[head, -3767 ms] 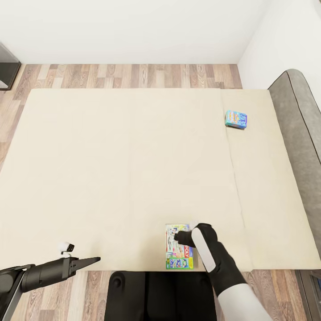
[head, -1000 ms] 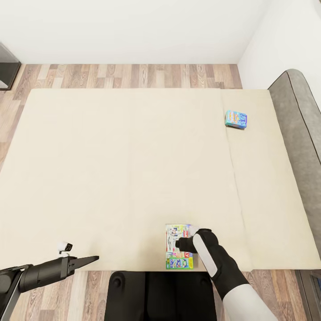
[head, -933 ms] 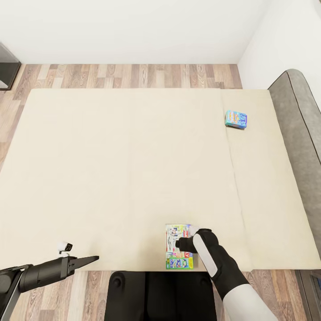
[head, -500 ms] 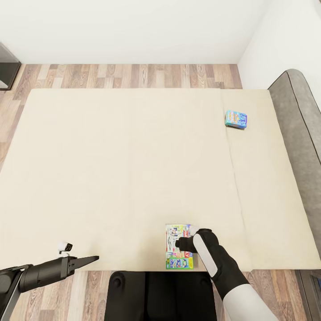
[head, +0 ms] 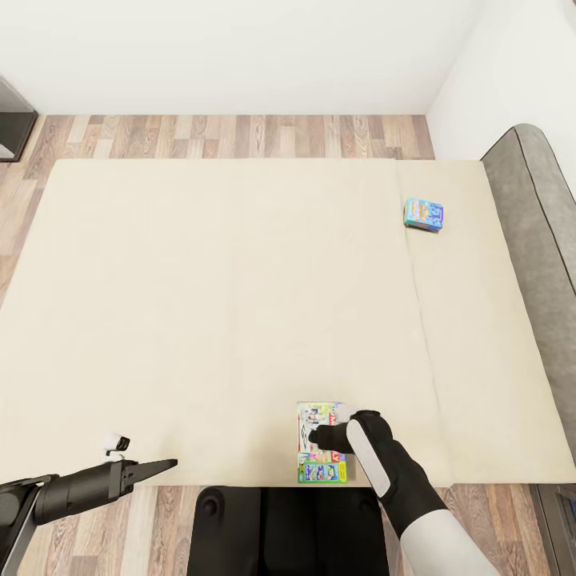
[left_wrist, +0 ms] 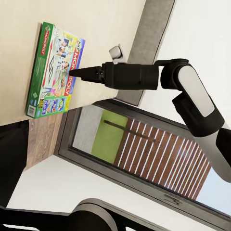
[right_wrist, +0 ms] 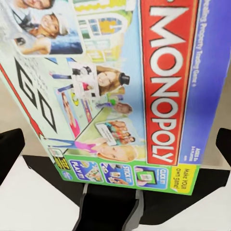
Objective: Put all the toys in the child's room - the three board games (two on the bed and one on the table), the two jigsaw puzzles on the table, and the tennis ball on the table - inside the toy box on the table in the child's room.
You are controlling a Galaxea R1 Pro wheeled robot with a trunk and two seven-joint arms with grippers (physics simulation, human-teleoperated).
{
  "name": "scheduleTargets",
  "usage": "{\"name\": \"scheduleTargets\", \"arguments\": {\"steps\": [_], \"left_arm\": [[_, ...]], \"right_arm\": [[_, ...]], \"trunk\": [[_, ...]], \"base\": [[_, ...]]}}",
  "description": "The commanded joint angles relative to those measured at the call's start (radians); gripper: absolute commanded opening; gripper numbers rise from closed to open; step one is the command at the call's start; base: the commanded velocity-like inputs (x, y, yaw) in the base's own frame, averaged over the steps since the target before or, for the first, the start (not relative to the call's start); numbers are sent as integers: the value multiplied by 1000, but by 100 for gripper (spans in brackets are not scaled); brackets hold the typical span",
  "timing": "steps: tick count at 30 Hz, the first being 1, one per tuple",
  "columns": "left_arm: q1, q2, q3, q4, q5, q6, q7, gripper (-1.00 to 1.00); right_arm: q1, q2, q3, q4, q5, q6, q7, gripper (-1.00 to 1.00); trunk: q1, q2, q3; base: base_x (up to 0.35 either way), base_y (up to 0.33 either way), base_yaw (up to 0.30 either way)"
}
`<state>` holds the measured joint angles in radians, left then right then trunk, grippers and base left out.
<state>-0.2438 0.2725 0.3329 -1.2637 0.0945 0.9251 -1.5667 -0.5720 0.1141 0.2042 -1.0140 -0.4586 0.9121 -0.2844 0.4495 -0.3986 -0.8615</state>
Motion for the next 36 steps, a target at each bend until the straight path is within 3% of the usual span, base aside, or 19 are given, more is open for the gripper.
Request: {"name": "scheduleTargets", "arguments": {"steps": [1, 14, 24, 36], "left_arm": [[0, 0, 0, 0, -1, 11, -4, 100], [0, 0, 0, 0, -1, 11, -4, 100], [0, -1, 0, 0, -1, 11, -4, 100], [0, -1, 0, 0, -1, 11, -3, 100]], "right_arm": [[0, 0, 1, -1, -10, 2, -9, 100], [-5, -3, 1, 46, -6, -36, -3, 100], [-11, -47, 11, 115, -9, -138, 41, 100], [-10, -51, 16, 117, -7, -166, 75, 100]], "trunk": [[1, -2, -1], [1, -2, -1], [1, -2, -1], [1, -2, -1]], "base": [[0, 0, 0], [0, 0, 0], [0, 0, 0], [0, 0, 0]]}}
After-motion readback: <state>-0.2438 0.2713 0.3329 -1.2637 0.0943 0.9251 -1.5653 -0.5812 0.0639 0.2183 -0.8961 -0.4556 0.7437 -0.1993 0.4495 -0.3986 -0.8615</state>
